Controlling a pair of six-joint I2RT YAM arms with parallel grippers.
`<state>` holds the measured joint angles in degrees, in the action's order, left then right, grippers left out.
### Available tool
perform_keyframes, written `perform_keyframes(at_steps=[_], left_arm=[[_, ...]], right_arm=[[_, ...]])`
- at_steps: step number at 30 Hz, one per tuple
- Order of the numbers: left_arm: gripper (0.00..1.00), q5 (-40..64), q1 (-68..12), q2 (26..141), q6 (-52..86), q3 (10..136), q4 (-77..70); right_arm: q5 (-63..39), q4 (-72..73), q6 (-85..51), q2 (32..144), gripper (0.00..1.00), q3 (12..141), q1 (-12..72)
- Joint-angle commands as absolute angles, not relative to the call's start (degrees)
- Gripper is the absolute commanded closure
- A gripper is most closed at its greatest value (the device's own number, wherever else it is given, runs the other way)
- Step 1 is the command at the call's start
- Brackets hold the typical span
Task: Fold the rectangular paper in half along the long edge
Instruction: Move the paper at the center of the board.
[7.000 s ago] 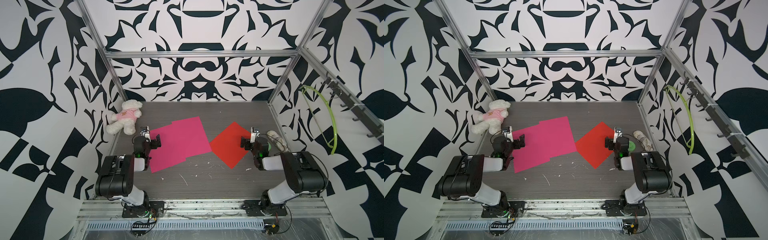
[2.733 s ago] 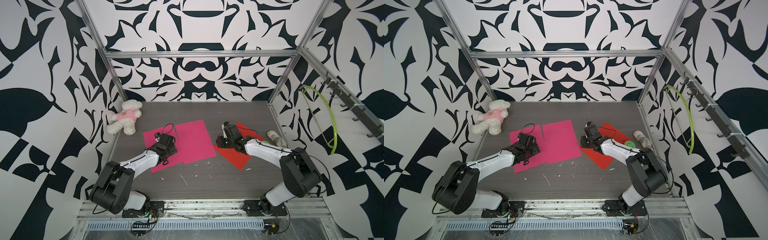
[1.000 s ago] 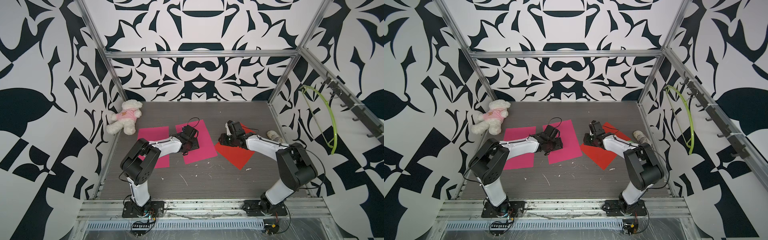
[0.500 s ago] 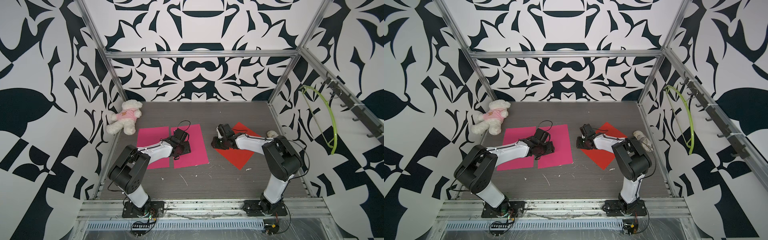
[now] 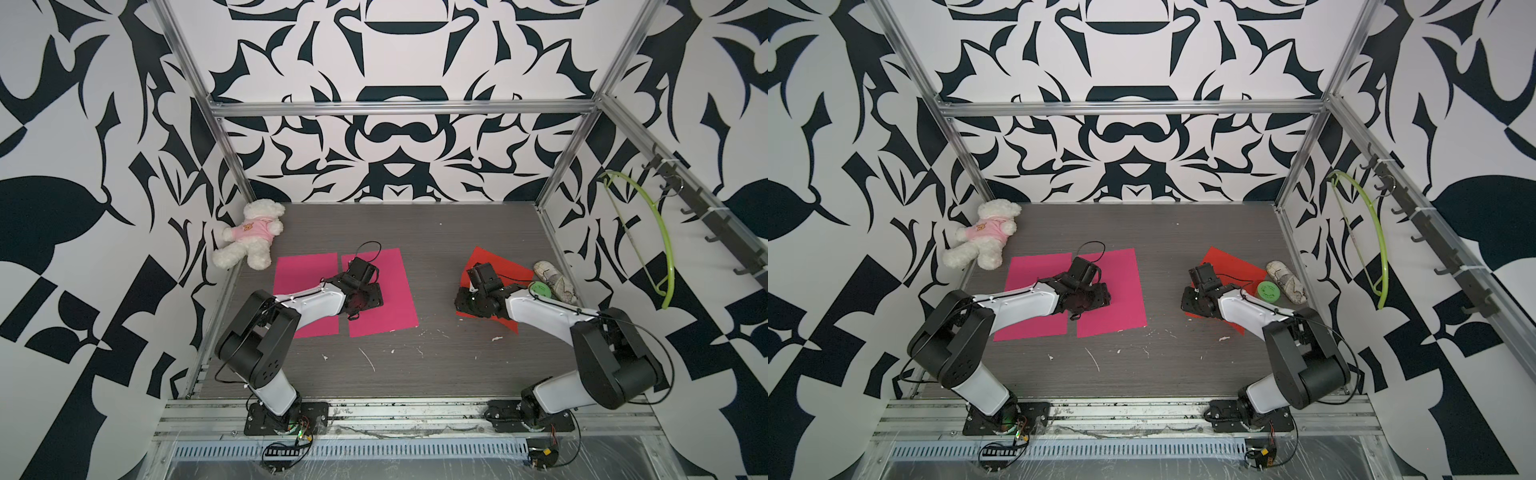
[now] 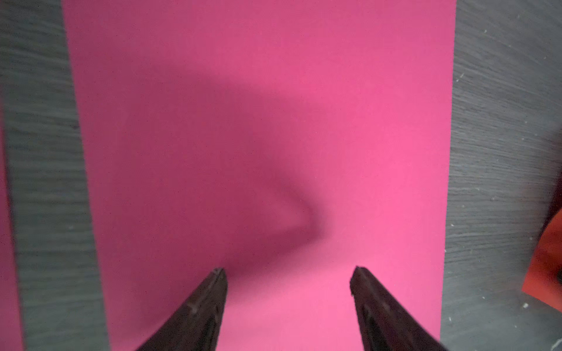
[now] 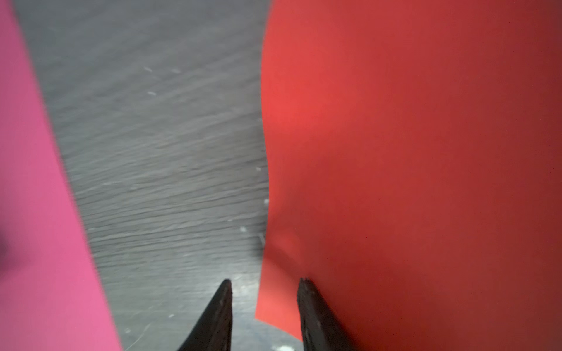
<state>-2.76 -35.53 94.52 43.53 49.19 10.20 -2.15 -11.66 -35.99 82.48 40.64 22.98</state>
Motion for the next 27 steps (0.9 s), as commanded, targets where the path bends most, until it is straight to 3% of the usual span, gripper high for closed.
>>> perform_keyframes(at_steps=[1,10,21,27], left_arm=[[0.31,0.88,-38.03,94.73,45.73,45.98,14.9],[0.44,1.4,-39.02,91.37,47.22,41.56,14.81],[0.45,0.7,-39.02,89.03,44.56,39.99,17.33],[0.45,0.08,-39.02,87.83,45.35,38.4,16.92]], right_arm=[[-2.23,-8.96,-32.68,80.46,0.59,44.39,24.85],[-10.69,-5.56,-28.13,96.96,0.51,61.1,30.5],[-19.78,-9.74,-22.24,120.01,0.34,85.56,30.6],[-19.82,-12.55,-19.53,126.93,0.34,94.27,30.25]])
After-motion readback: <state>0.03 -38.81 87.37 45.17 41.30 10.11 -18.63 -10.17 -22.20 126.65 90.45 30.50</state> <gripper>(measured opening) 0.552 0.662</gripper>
